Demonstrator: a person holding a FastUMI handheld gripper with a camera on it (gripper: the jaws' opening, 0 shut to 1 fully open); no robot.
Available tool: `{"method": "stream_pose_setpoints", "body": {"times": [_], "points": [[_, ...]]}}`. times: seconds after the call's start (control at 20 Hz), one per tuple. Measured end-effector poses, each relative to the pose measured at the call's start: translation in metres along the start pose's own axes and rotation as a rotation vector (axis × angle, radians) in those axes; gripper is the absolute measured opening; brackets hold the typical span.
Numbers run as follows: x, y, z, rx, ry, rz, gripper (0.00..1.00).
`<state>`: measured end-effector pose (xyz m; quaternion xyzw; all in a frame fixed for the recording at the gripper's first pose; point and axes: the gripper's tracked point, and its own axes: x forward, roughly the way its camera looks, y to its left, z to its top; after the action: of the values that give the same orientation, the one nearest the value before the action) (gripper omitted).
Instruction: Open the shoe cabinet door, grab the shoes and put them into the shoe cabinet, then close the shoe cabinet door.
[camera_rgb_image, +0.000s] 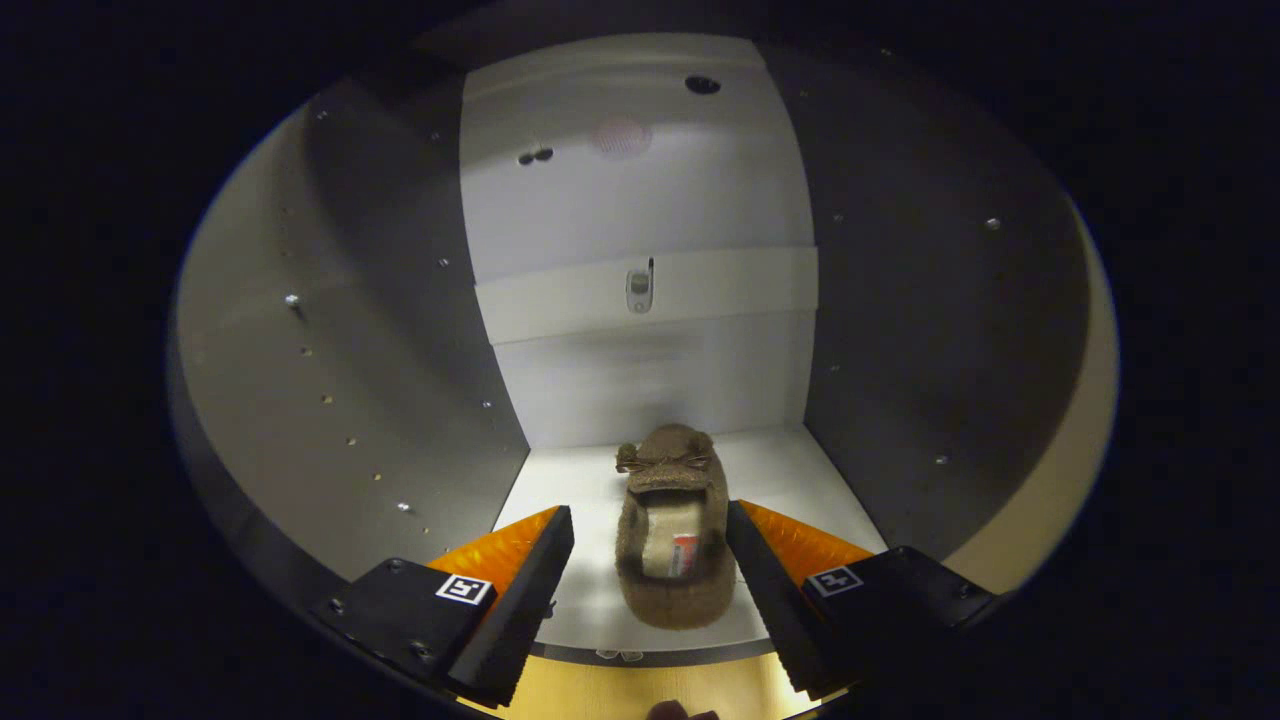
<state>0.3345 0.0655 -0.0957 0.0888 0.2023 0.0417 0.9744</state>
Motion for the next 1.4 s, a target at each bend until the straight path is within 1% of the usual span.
{"method": "stream_pose_setpoints", "body": {"times": [0.2,0.4,0.55,0.7,0.9,1.1,1.2,1.4], "points": [[-0.066,-0.003,0.013,-0.033,-0.129,0.002,0.98],[-0.141,-0.007,0.021,-0.065,-0.271,-0.017,0.98],[-0.193,-0.006,0.019,-0.086,-0.336,-0.016,0.98],[-0.241,-0.006,0.011,-0.087,-0.375,0.004,0.98],[-0.296,-0.014,-0.005,-0.066,-0.392,0.020,0.98],[-0.339,-0.030,-0.023,-0.081,-0.399,0.016,0.98],[-0.362,-0.047,-0.032,-0.081,-0.404,0.001,0.98],[-0.401,-0.070,-0.045,-0.040,-0.412,-0.004,0.98]]}}
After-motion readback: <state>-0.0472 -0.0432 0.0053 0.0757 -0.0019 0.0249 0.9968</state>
